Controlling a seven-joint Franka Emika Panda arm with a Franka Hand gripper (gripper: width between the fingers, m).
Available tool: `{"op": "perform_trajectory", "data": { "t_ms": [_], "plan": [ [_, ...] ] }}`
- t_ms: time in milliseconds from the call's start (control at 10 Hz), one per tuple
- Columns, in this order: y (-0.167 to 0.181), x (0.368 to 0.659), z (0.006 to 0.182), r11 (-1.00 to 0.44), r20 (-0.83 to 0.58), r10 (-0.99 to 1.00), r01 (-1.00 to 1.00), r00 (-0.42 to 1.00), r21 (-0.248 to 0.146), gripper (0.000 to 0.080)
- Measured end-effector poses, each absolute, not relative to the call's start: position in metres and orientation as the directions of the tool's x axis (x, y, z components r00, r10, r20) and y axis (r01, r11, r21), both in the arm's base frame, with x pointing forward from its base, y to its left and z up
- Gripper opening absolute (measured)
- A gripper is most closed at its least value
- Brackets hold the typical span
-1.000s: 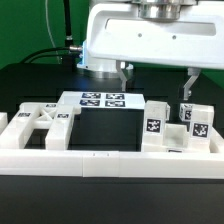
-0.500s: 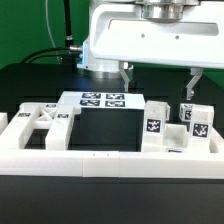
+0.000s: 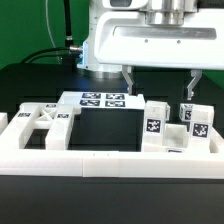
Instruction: Assemble chair
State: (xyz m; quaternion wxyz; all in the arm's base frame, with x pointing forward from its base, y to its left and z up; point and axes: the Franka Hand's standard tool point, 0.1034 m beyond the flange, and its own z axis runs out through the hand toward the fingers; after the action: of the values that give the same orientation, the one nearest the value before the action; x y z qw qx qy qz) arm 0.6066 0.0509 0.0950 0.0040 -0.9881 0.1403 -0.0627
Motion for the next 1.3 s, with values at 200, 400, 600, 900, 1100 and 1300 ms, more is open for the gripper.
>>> {"op": "perform_trajectory", "data": {
  "t_ms": [200,400,600,900,1100,1300],
  "plan": [
    [0.049,0.603,0.081,-0.962,0.156,-0.272,-0.271,0.950,-0.023,0.0648],
    [0.051,0.595,0.061,-0.965,0.166,-0.260,-0.262,0.951,-0.013,0.0648],
    [0.050,0.590,0.047,-0.966,0.165,-0.256,-0.259,0.952,-0.004,0.0648],
    [0.045,0.588,0.025,-0.967,0.179,-0.250,-0.256,0.952,0.012,0.0648],
    [0.043,0.585,0.017,-0.967,0.174,-0.249,-0.256,0.953,0.019,0.0648],
    [0.039,0.581,0.009,-0.966,0.166,-0.250,-0.258,0.954,0.027,0.0648]
  ]
}}
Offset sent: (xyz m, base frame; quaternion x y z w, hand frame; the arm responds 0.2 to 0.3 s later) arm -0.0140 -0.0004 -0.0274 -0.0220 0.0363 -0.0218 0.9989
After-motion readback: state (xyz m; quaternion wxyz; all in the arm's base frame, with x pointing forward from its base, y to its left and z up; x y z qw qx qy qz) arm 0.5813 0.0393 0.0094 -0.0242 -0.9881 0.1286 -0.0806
